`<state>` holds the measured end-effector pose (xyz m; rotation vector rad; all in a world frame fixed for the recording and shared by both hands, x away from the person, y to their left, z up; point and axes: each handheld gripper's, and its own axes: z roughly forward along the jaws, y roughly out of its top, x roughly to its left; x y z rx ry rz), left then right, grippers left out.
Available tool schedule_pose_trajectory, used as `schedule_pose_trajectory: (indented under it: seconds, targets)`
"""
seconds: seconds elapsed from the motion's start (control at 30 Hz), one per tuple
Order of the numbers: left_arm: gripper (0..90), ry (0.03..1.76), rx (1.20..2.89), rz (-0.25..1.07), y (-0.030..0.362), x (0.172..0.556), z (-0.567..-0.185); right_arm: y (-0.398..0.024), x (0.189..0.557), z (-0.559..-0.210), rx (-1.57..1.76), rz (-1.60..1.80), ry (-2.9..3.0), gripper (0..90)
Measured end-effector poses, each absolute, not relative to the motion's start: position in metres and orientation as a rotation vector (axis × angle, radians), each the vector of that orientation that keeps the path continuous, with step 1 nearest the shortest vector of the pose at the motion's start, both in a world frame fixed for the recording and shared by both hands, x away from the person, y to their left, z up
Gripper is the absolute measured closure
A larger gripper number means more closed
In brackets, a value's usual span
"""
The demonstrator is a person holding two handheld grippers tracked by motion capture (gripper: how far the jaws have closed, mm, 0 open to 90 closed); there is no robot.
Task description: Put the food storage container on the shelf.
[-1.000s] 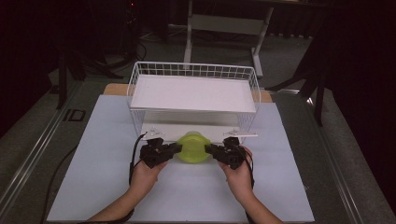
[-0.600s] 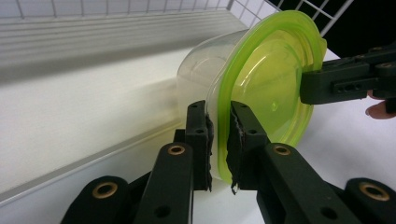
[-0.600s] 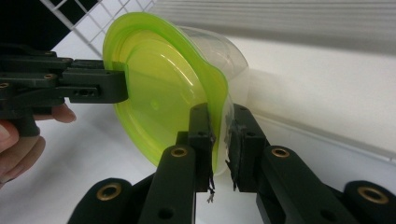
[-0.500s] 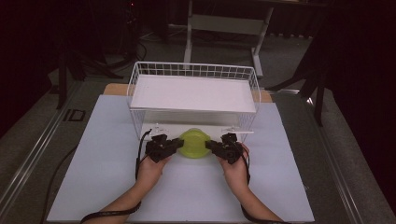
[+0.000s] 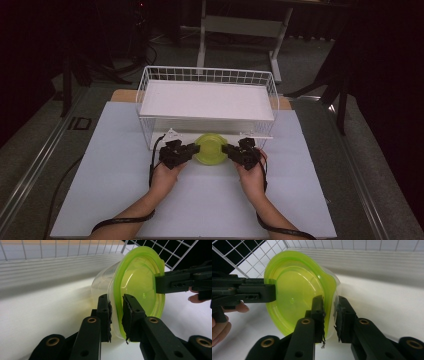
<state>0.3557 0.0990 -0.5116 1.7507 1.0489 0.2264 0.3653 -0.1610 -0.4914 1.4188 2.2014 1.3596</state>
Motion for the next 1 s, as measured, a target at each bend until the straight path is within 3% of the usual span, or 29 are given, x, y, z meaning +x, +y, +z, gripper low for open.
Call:
schedule_pose_trajectory:
  seconds: [0.13,0.33,0.4,0.43,0.6,0.73,1.0]
  targets:
    - [76.0,1.042,1.711,0.204,0.103,0.360,-0.514,-0.159,0.367,-0.490,1.377,1.359,2.174,76.8]
    - [70.6,1.019,1.726,0.304,0.100,0.365,-0.512,-0.157,0.371,-0.491,1.350,1.348,2.122,72.6]
    - [66.8,1.010,1.729,0.319,0.100,0.368,-0.513,-0.154,0.372,-0.492,1.327,1.323,2.104,70.5]
    - [59.2,1.013,1.732,0.336,0.101,0.369,-0.514,-0.153,0.373,-0.493,1.309,1.308,2.087,68.2]
    - [53.9,1.057,1.704,0.368,0.101,0.375,-0.513,-0.151,0.376,-0.495,1.310,1.301,2.074,64.7]
    - [43.1,1.072,1.704,0.403,0.098,0.378,-0.512,-0.148,0.378,-0.494,1.293,1.279,2.067,58.3]
    - [40.8,1.033,1.680,0.397,0.102,0.367,-0.511,-0.146,0.360,-0.486,1.237,1.277,2.053,50.9]
